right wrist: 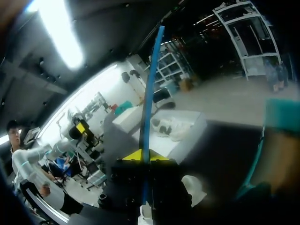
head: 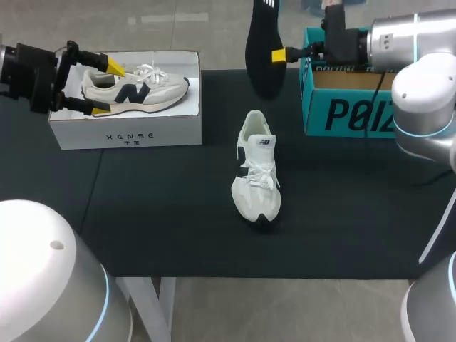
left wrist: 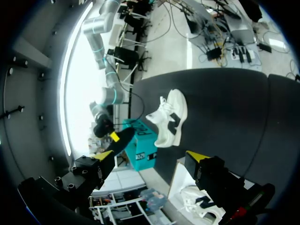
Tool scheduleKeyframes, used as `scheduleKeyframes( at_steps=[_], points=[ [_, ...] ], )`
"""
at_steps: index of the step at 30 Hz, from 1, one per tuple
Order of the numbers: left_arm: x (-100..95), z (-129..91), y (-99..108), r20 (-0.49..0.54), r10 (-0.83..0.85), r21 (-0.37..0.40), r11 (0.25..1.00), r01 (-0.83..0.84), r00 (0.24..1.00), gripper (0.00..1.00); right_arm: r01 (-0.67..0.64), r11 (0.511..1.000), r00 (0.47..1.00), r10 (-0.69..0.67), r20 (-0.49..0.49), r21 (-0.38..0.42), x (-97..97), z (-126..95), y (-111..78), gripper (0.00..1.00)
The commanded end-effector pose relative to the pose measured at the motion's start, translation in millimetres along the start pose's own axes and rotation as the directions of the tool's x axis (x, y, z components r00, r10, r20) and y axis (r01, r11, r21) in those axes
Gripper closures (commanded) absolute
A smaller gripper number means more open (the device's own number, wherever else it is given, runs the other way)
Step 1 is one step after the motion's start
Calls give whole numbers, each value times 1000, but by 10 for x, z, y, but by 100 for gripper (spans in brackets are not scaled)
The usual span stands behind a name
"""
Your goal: Take the shoe out of the shoebox, open the shoe tongue, remove and reinsert the insole, then place the shoe into the shoebox
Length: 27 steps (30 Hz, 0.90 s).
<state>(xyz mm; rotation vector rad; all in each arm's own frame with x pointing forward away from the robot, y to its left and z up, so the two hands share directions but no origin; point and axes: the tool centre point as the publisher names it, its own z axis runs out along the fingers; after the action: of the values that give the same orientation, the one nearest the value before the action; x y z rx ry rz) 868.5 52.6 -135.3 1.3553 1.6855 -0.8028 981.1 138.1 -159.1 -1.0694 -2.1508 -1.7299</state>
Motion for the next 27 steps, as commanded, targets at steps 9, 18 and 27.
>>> scheduleKeyframes(
  at_steps=[9, 18, 27],
  points=[
    [-3, 0, -5, -4, 0, -1, 1000, 0, 1000, 0, -3, 999, 1000, 3, 2, 44, -455, 87, -351, 100],
    [-3, 0, -5, -4, 0, -1, 1000, 0, 1000, 0, -2, 999, 1000, 2, 14, 50, -581, 268, -581, 100],
    [-3, 0, -5, -4, 0, -1, 1000, 0, 1000, 0, -40, 996, 999, 40, -4, 76, -671, 461, -789, 100]
  ],
)
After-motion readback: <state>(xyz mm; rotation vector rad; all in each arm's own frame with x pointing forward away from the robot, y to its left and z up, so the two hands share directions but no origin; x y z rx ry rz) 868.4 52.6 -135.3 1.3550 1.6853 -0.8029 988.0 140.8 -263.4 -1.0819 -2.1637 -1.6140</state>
